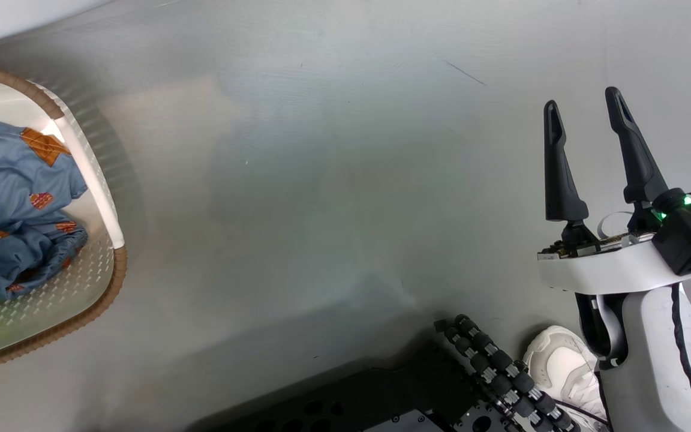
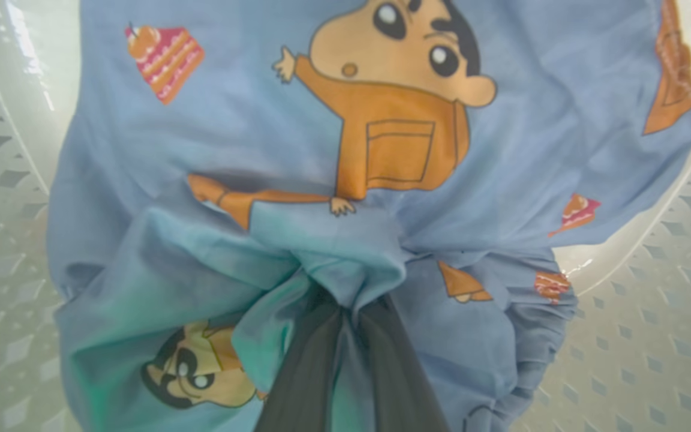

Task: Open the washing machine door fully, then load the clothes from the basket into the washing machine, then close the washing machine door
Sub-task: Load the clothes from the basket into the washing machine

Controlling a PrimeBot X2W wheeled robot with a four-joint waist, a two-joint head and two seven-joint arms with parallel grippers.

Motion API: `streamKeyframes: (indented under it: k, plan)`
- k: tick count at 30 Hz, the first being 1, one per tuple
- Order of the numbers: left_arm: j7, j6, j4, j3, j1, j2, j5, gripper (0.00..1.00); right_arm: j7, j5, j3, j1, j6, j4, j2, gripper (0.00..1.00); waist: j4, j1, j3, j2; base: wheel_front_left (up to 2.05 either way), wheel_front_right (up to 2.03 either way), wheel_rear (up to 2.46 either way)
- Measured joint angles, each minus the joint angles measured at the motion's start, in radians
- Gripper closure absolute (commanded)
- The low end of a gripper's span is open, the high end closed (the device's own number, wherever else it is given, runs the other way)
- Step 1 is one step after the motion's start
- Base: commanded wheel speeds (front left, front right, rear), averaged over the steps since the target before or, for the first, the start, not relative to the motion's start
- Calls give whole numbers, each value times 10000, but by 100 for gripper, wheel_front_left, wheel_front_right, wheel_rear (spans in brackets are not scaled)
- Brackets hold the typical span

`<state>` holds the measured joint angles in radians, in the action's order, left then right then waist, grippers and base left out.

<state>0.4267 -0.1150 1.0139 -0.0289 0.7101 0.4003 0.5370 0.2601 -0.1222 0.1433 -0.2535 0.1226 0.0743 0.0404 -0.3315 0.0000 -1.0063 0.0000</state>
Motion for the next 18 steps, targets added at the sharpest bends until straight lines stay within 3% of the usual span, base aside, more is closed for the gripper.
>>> streamKeyframes:
  k: [9, 18]
  plan:
    - [-591, -4, 136, -65, -241, -188, 25, 100, 0, 0, 40, -160, 0, -107, 0, 0, 66, 0, 303, 0, 0, 0, 0]
    - [-1582, -88, -19, -27, -734, -1152, 311, 100, 0, 0, -128, -314, 0, -341, 0, 0, 280, -1, 1031, 0, 0, 0, 0]
